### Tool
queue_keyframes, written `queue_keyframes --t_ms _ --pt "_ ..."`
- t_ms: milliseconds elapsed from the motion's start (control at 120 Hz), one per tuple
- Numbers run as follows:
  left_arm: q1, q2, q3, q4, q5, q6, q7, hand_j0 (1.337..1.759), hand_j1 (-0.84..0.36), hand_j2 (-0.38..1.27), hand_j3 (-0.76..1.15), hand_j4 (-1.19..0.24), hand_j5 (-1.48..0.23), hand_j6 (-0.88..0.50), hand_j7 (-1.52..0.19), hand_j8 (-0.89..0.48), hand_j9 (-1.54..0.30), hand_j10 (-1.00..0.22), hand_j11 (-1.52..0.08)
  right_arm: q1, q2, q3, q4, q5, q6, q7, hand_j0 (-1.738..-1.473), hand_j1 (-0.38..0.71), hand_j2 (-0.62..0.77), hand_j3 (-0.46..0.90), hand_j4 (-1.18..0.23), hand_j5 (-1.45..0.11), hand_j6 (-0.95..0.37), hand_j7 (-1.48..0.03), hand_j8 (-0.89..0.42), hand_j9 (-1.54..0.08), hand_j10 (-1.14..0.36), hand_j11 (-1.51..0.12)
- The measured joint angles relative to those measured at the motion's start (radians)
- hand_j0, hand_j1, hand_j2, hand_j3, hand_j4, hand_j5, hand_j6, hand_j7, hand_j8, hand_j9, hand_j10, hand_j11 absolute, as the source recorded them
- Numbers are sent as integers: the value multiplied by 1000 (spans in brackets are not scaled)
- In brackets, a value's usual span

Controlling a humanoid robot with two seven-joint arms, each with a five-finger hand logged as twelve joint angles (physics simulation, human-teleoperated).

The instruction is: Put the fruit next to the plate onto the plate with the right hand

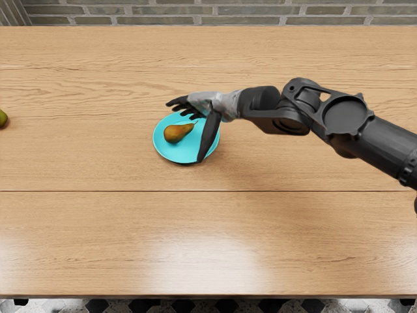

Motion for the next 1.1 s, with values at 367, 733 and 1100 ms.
queue_keyframes --t_ms 367,733,1100 --pt "0 0 0 0 0 0 0 1658 325 4 0 -21 -27 -21 -27 -21 -27 -21 -26 -72 -258 139 24 204 202 97 -1658 -339 1 0 -11 -12 -9 -12 -9 -12 -9 -12" --pt "0 0 0 0 0 0 0 1658 325 4 0 -21 -27 -21 -27 -21 -27 -21 -27 -125 -521 151 43 340 210 89 -1658 -348 1 0 -2 -2 -2 -2 -2 -2 -1 -2" --pt "0 0 0 0 0 0 0 1658 325 4 0 -21 -27 -21 -27 -21 -27 -21 -27 -238 -740 144 336 430 210 86 -1658 -349 1 0 -1 0 -1 0 -1 0 -1 0"
